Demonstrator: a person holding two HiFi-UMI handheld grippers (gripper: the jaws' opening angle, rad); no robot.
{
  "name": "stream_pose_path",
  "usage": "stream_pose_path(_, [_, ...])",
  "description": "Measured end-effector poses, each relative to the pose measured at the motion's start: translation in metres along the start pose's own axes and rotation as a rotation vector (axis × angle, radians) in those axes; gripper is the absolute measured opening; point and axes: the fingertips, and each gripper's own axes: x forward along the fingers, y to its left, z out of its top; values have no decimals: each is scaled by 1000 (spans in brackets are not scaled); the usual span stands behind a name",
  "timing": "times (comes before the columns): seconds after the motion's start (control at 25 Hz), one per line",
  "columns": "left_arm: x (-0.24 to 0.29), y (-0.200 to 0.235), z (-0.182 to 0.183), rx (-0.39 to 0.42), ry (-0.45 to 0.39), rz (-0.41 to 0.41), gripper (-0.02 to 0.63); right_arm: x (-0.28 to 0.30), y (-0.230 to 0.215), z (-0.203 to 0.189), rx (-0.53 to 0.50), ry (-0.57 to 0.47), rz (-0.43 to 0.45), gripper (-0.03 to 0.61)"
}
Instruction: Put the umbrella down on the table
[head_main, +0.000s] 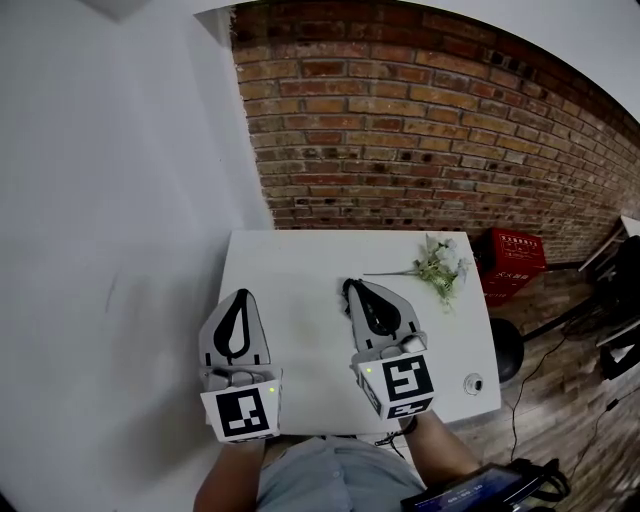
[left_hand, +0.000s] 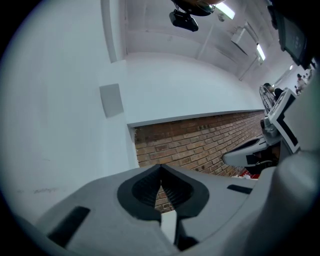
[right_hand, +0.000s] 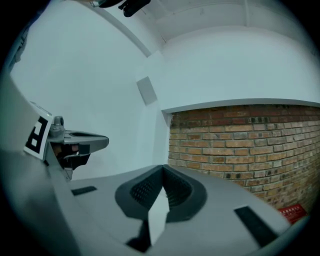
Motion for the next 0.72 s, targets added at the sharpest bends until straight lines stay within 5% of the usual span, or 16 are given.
stream_pose_path(0.72, [-6, 0, -9, -13, 13, -18, 5, 0, 12, 0, -19, 12, 13, 3])
